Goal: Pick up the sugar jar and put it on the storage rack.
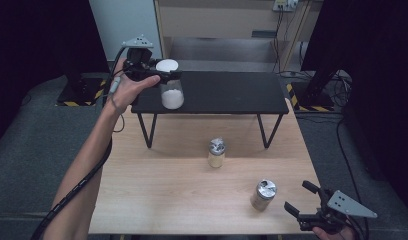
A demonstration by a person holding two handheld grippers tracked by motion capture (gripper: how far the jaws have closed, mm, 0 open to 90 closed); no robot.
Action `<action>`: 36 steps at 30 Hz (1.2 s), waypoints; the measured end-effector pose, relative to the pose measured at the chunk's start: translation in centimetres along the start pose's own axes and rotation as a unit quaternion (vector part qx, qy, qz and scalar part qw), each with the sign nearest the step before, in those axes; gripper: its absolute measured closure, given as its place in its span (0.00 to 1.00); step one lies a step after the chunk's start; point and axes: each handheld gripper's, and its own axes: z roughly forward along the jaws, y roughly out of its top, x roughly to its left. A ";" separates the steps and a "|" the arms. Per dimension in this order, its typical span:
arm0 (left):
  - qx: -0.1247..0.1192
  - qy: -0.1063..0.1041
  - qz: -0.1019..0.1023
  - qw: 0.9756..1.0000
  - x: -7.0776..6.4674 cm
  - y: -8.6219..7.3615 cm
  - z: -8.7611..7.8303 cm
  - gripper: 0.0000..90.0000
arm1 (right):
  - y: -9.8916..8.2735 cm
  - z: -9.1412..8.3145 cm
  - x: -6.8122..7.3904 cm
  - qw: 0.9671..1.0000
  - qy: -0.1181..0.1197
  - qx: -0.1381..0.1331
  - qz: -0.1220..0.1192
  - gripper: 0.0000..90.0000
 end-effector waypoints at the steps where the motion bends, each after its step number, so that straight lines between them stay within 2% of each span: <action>1: 0.000 0.005 -0.002 1.000 0.1 0.1 0.1 0.36 | 0.0 0.0 0.0 1.000 0.000 0.000 0.001 0.02; 11: -0.002 0.038 -0.017 0.999 0.8 0.4 1.0 0.36 | 0.0 0.1 -0.1 1.000 0.004 0.000 0.000 0.02; 17: 0.000 0.048 -0.030 0.998 1.3 0.3 1.4 0.36 | 0.0 0.1 -0.1 1.000 0.004 0.001 0.001 0.02; 36: 0.009 0.070 -0.042 0.997 1.8 -0.6 2.6 0.36 | 0.0 0.1 -0.2 1.000 0.006 0.003 0.003 0.02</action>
